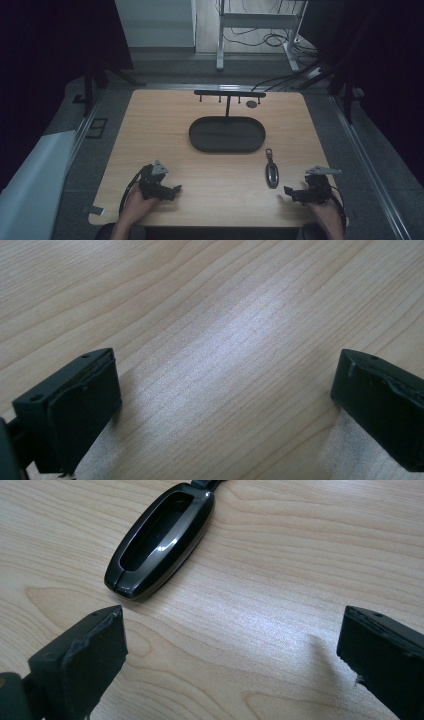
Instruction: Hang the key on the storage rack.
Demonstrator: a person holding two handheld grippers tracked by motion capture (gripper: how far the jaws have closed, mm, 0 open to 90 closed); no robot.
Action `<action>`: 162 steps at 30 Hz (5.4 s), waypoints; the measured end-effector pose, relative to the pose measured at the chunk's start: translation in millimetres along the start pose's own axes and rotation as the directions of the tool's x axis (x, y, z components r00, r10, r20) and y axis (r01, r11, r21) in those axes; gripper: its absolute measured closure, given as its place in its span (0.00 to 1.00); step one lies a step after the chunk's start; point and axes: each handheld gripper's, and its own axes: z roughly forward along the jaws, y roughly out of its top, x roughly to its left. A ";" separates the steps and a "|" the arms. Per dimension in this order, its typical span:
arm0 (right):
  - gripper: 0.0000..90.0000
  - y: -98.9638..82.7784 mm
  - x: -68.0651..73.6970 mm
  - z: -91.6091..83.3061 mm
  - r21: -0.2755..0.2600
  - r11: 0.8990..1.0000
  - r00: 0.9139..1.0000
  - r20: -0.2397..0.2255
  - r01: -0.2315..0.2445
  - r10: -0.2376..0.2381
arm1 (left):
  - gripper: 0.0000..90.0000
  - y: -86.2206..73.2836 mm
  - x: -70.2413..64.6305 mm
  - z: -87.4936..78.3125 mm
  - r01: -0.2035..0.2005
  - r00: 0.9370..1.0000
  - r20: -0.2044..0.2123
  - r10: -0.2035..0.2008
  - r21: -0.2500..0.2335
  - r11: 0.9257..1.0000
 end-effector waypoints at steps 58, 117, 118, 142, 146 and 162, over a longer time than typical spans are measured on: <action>0.00 35.3 5.8 4.1 0.164 0.986 1.000 0.006 0.020 -0.021 | 0.00 0.3 0.3 0.4 -0.001 1.000 0.002 0.001 -0.001 1.000; 0.47 113.0 40.9 77.3 0.596 0.799 0.991 0.039 0.079 -0.127 | 0.00 0.6 0.5 0.0 -0.005 1.000 0.003 0.005 0.005 1.000; 0.48 113.4 40.4 77.2 0.601 0.795 0.991 0.039 0.081 -0.130 | 0.00 0.6 0.5 0.1 -0.005 1.000 0.003 0.005 0.005 1.000; 0.54 125.0 31.6 53.2 0.580 0.802 0.987 -0.020 0.141 -0.160 | 0.00 0.9 0.6 0.1 -0.008 1.000 0.002 0.008 0.007 1.000; 0.54 130.4 31.7 46.4 0.572 0.807 0.986 -0.024 0.147 -0.163 | 0.00 1.0 0.6 0.1 -0.008 1.000 0.002 0.008 0.008 1.000; 0.54 152.1 31.3 17.8 0.533 0.833 0.987 -0.030 0.151 -0.159 | 0.00 1.3 0.4 0.6 -0.006 1.000 0.002 0.006 0.006 1.000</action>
